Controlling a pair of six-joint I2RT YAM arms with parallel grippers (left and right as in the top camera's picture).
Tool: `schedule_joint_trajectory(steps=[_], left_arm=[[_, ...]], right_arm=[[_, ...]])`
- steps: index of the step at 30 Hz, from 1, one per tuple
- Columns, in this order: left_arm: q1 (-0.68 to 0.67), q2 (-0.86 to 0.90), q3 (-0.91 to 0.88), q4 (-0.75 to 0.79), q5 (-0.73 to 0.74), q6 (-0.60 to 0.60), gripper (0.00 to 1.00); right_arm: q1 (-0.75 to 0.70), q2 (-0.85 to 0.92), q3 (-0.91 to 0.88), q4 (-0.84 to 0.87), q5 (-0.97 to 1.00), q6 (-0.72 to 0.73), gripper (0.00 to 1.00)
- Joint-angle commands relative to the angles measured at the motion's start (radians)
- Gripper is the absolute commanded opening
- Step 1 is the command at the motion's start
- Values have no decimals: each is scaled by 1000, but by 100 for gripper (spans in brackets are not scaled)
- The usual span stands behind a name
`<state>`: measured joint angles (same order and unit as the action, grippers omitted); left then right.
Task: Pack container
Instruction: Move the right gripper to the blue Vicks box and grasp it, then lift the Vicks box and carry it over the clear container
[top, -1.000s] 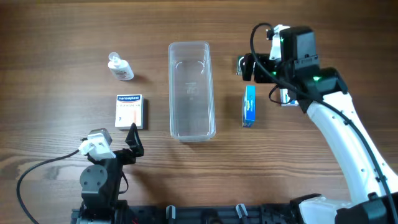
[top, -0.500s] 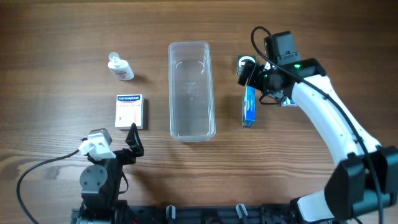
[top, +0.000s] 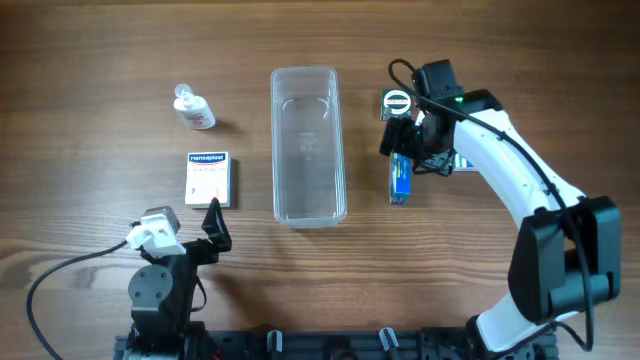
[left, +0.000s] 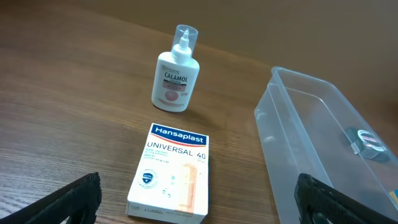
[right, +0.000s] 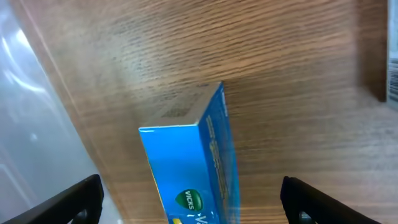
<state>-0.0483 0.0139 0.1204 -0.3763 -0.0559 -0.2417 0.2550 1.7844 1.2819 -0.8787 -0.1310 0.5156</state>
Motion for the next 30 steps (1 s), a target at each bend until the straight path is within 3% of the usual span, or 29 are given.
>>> schedule_joint_trajectory(steps=[1,10,17,24,30], left_arm=[[-6,-6,-7,4,-14,-1,100],[-6,-6,-7,4,-14,-1,100],[-6,-6,-7,4,-13,-1,100],[-6,-6,-7,4,-14,-1,100],[-6,-6,-7,4,-13,-1,100]], right_arm=[[10,39,19,-5,-28,-128,91],[10,106,19,-5,-28,-174,88],[10,123,19,0,-28,-172,49],[10,123,19,0,-28,-171,28],[10,123,26,-2,-29,-156,17]])
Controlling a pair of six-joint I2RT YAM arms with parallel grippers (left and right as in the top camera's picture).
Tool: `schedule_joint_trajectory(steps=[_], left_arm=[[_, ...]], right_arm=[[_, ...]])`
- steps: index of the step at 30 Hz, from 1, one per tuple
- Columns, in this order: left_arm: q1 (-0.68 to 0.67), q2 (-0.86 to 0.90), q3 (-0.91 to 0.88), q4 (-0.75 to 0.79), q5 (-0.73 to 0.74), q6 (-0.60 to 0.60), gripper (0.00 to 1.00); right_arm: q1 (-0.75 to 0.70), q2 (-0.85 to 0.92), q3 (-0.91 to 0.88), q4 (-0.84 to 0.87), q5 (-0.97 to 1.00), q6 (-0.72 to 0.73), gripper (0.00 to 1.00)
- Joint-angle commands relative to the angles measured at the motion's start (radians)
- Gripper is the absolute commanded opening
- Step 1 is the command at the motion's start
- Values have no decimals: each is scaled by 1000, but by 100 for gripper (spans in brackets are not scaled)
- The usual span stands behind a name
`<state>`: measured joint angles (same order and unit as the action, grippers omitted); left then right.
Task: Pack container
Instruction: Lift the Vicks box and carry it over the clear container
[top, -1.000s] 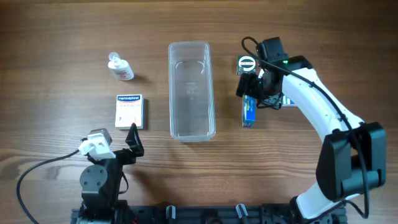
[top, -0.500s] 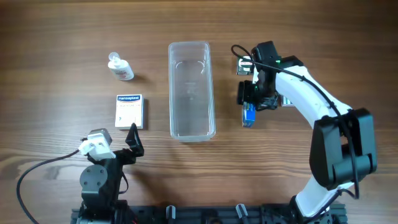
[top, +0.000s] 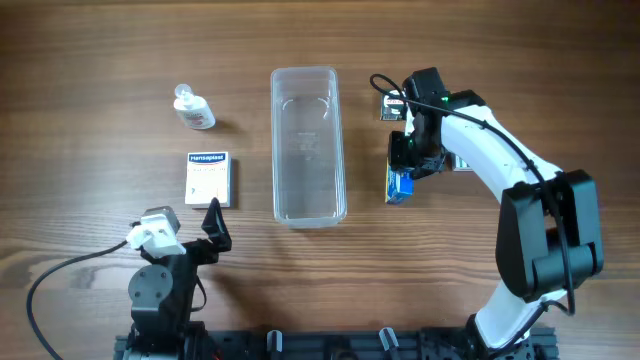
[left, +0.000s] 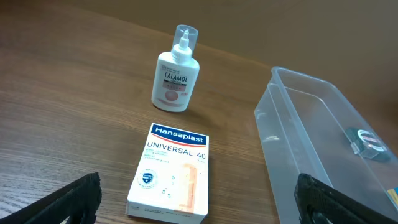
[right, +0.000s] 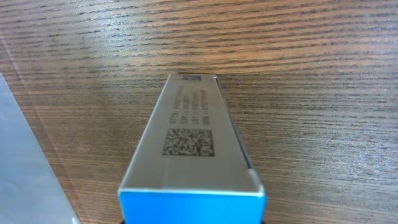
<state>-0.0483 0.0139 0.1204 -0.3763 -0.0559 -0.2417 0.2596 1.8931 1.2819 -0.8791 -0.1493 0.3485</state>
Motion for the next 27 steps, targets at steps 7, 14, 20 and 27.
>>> schedule_joint_trajectory(steps=[7,14,20,27], left_arm=[[-6,-6,-7,4,-14,-1,100],[-6,-6,-7,4,-13,-1,100],[-6,-6,-7,4,-13,-1,100],[-6,-6,-7,4,-13,-1,100]], right_arm=[[6,-3,84,-14,-22,21,15],[6,-9,232,-74,-41,17,11],[46,-9,386,-105,-40,10,11],[123,-8,443,-46,-50,51,11]])
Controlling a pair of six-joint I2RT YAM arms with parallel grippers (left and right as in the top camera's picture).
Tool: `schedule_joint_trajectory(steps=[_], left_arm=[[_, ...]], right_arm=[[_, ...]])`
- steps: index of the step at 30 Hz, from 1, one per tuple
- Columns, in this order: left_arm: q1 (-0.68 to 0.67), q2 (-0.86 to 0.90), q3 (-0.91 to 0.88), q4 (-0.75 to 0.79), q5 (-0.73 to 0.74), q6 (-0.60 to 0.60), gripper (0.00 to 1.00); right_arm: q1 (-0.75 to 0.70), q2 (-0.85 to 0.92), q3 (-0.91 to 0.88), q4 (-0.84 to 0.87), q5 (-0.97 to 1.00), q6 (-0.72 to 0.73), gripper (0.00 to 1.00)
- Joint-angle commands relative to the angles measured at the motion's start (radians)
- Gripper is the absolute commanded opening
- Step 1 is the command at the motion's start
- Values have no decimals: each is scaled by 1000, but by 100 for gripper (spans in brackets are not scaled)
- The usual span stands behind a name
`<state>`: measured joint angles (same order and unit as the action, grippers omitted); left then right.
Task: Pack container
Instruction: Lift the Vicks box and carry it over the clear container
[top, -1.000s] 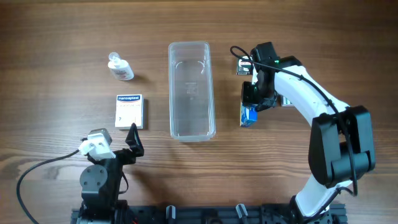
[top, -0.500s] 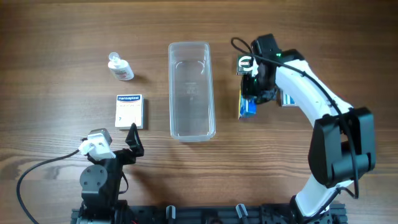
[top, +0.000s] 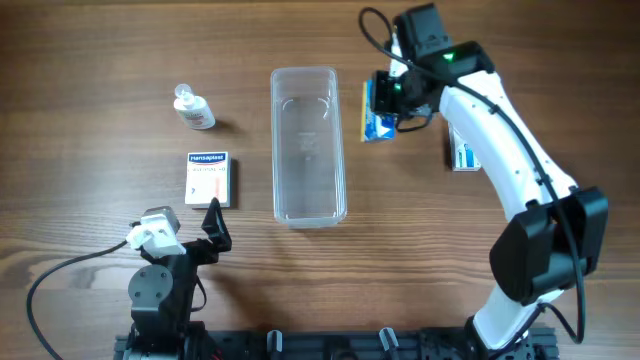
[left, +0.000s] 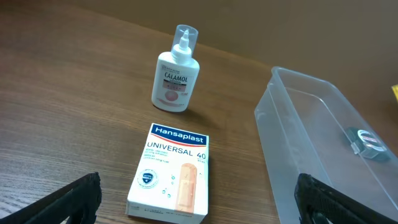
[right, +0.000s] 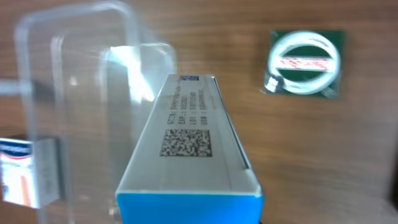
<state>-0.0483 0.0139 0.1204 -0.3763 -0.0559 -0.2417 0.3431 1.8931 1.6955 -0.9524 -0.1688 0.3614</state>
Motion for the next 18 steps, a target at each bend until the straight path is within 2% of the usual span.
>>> schedule_joint_trajectory(steps=[1,9,18], left_arm=[[-6,-6,-7,4,-13,-1,100],[-6,-6,-7,4,-13,-1,100],[-6,-6,-7,4,-14,-1,100]], right_arm=[[51,-8,29,44,-40,42,11],[131,0,40,192,-53,69,12],[175,120,198,156,-35,86,13]])
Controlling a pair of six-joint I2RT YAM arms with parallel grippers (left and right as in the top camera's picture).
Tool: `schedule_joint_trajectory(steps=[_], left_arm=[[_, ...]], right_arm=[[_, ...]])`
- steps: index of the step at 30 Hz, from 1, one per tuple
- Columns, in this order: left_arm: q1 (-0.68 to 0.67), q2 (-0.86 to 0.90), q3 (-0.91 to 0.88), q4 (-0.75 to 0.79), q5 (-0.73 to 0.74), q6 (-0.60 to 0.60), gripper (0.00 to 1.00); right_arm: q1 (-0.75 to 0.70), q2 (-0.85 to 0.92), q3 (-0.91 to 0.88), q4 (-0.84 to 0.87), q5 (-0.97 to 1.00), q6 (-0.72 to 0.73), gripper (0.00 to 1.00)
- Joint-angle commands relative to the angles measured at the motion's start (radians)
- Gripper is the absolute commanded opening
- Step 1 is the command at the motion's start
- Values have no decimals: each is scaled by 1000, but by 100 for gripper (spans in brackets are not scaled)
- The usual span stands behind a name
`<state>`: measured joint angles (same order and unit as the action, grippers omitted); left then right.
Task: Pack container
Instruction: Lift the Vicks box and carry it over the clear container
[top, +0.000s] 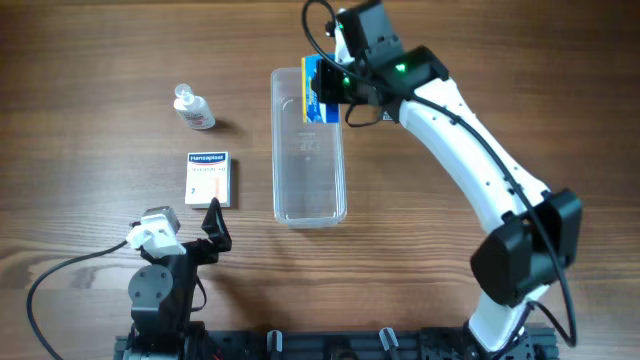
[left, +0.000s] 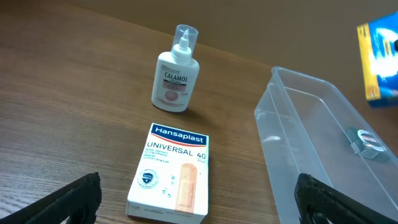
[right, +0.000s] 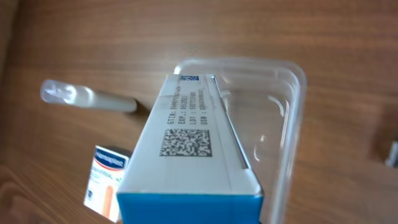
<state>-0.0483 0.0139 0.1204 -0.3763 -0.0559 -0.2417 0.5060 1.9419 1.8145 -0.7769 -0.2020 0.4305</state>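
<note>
A clear plastic container (top: 309, 212) lies lengthwise at mid-table. My right gripper (top: 338, 86) is shut on a blue box (top: 321, 90), holding it above the container's far end. In the right wrist view the blue box (right: 198, 149) fills the frame, its barcode face up, over the container rim (right: 292, 118). In the left wrist view the blue box (left: 379, 61) hangs above the container (left: 292, 143). My left gripper (top: 211, 224) rests open near the front edge, with nothing between its fingers.
A white calamine bottle (top: 194, 109) lies at the far left, and a Hansaplast plaster box (top: 208, 179) lies flat in front of it. A green tape roll (left: 367, 142) shows through the container wall. The right arm stretches across the table's right half.
My right gripper has moved left with the blue box, from just right of the container's far end to above that end. The left arm has not moved.
My right gripper stood open around the blue box on the table, right of the container. Then it was shut on the box there. Then it held the box lifted beside the container's far end, and now over it.
</note>
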Motion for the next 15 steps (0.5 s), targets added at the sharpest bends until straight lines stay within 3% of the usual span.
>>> schedule_joint_trajectory(steps=[1,8,15], left_arm=[[-6,-6,-7,4,-13,-1,100],[-6,-6,-7,4,-13,-1,100],[-6,-6,-7,4,-14,-1,100]], right_arm=[[14,104,118,-50,-2,16,13],[15,254,300,-232,29,3,12],[15,279,307,-269,71,-3,12]])
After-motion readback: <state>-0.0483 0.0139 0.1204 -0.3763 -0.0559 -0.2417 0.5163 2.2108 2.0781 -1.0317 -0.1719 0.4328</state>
